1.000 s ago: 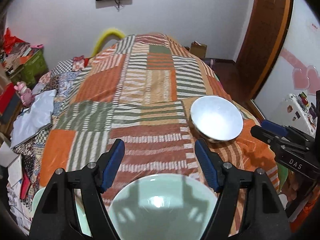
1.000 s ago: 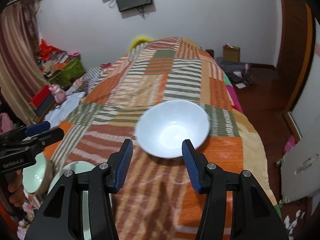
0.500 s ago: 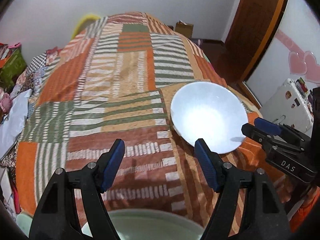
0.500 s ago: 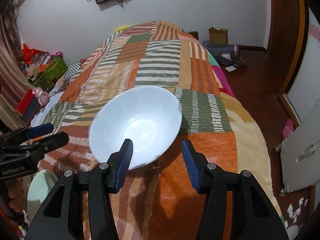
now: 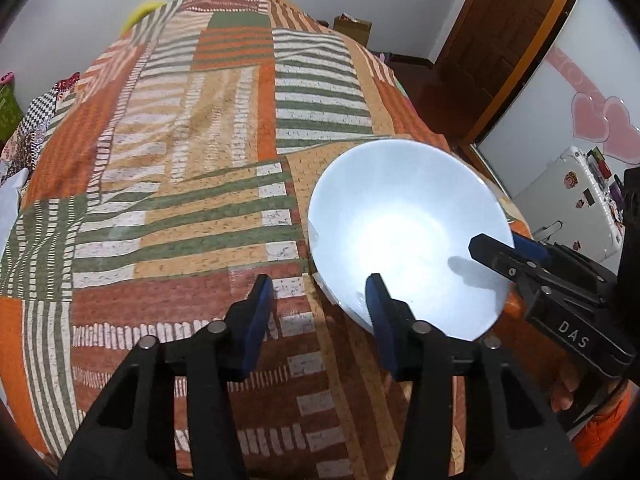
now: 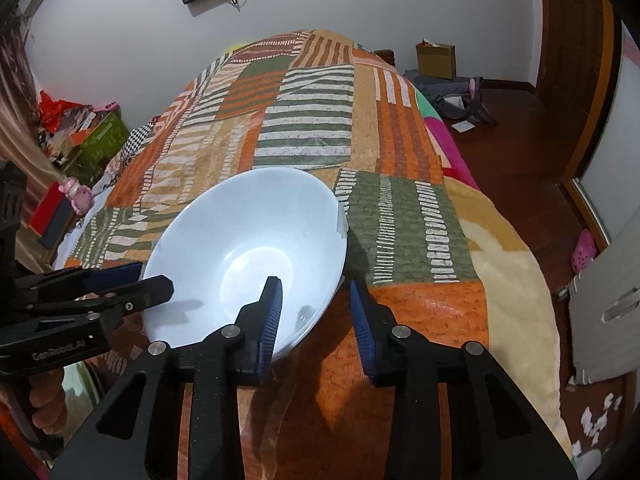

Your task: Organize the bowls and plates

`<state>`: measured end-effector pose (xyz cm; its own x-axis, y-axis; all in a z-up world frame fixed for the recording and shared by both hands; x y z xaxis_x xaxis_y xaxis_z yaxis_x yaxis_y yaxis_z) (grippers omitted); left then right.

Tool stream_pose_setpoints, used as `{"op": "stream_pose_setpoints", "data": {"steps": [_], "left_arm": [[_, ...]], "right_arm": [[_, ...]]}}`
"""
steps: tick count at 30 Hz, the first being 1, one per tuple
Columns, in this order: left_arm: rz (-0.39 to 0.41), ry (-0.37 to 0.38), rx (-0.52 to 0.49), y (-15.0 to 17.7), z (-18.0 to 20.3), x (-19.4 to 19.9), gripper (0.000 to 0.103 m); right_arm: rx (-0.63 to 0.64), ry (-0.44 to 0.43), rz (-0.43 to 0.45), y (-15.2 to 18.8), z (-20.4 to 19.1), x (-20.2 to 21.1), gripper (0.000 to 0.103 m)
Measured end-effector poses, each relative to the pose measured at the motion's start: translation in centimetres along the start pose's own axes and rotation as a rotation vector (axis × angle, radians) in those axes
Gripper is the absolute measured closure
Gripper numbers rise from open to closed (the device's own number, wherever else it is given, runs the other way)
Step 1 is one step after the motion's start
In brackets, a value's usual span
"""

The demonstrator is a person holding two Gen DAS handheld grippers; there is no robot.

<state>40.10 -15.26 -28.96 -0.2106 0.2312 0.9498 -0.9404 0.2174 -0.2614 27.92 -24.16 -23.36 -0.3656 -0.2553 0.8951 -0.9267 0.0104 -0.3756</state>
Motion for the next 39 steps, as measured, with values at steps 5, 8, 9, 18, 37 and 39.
{"op": "stream_pose_setpoints", "data": {"steps": [5,8,9,18,37,39], "left_arm": [[-0.017,0.015,-0.013,-0.2,0.5,-0.9,0.066],[-0.035,0.026,-0.021,-0.3,1.0,-1.6,0.07],[-0.039,0.028,-0.024,-0.3,1.1,-1.8,0.072],[-0.038,0.017,-0.062,-0.1,1.9,-2.3,0.077],[0.08,0.008,-0.041,2.7,2.5,5.5,0.077],[0.096,0.004,-0.039,3.3,2.5,6.6,0.077]], "right_arm": [[-0.002,-0.024,-0.019,0.0,-0.1,-0.6,0.077],[0.011,-0.024,-0.032,0.1,-0.5,-1.0,0.077],[0.015,-0.018,-0.03,0.1,-0.6,-1.0,0.077],[0.021,-0.011,-0.027,0.1,-0.8,-0.5,0.079],[0.065,-0.012,0.063,0.9,-4.8,5.3,0.079],[0.073,-0.014,0.075,1.1,-5.5,6.0,0.079]]}}
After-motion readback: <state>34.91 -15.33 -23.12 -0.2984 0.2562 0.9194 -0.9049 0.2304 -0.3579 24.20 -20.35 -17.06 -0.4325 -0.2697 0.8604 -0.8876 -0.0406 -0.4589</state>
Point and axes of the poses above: each gripper's, at about its wrist camera, not at the fingertips, and x roughly against the way its jaws point, z to its right, y to its underside, the point moved 8 cm from there along -x, roughly the way its jaws point, and after that the axes turned 12 degrees about -z, right-handed, at the moved point
